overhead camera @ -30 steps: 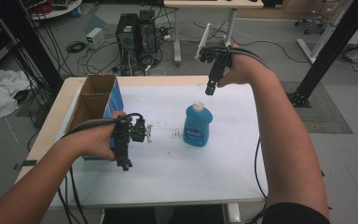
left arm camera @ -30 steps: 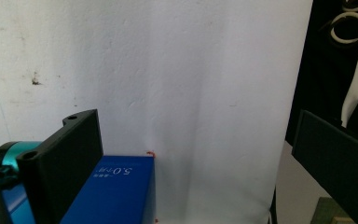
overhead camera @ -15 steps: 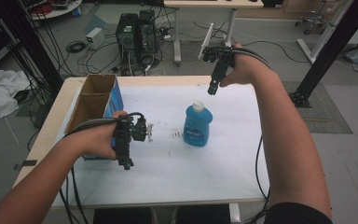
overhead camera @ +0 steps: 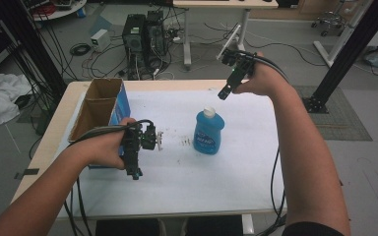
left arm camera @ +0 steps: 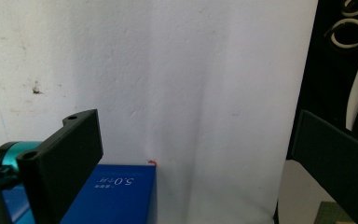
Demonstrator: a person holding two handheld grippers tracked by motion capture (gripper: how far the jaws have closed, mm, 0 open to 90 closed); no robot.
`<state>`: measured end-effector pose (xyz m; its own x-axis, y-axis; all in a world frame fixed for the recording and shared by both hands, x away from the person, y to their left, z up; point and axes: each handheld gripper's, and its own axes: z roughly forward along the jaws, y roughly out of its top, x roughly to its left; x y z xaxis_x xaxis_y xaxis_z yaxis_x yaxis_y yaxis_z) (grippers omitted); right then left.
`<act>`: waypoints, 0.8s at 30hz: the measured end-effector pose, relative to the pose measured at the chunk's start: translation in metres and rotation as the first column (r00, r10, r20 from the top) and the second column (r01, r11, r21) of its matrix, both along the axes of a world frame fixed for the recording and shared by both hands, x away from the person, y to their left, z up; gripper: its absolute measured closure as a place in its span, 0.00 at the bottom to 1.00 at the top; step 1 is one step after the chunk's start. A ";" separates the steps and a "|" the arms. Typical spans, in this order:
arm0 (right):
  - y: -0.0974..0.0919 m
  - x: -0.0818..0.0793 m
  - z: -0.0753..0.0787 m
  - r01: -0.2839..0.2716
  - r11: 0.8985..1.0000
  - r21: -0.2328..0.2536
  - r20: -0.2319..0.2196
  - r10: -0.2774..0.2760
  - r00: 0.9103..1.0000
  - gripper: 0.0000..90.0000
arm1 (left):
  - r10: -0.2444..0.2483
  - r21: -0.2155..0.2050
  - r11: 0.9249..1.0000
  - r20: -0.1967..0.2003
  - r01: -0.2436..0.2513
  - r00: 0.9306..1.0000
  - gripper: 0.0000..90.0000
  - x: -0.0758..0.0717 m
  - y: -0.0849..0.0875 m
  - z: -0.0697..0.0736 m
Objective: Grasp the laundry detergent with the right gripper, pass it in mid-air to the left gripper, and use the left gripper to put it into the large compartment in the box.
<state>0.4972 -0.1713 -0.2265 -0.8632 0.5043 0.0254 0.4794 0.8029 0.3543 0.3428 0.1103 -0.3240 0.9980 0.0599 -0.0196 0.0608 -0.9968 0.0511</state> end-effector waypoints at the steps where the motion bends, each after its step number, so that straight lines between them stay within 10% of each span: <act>1: 0.000 0.000 0.000 0.000 1.000 0.000 0.000 0.000 1.000 0.14 | 0.000 0.000 1.000 0.000 0.000 1.000 0.02 0.000 0.000 0.000; 13: -0.010 -0.003 -0.010 0.035 0.991 0.133 0.020 -0.038 0.999 0.14 | 0.002 -0.001 1.000 -0.007 -0.002 1.000 0.02 0.000 0.000 -0.002; 14: -0.016 -0.004 -0.012 0.042 0.977 0.207 0.036 -0.051 0.998 0.14 | 0.004 -0.002 1.000 -0.008 -0.004 1.000 0.02 0.000 0.001 -0.003; 24: -0.029 -0.007 -0.019 0.068 0.945 0.319 0.068 -0.094 0.993 0.14 | 0.006 0.001 1.000 -0.010 -0.006 1.000 0.02 -0.001 0.003 -0.004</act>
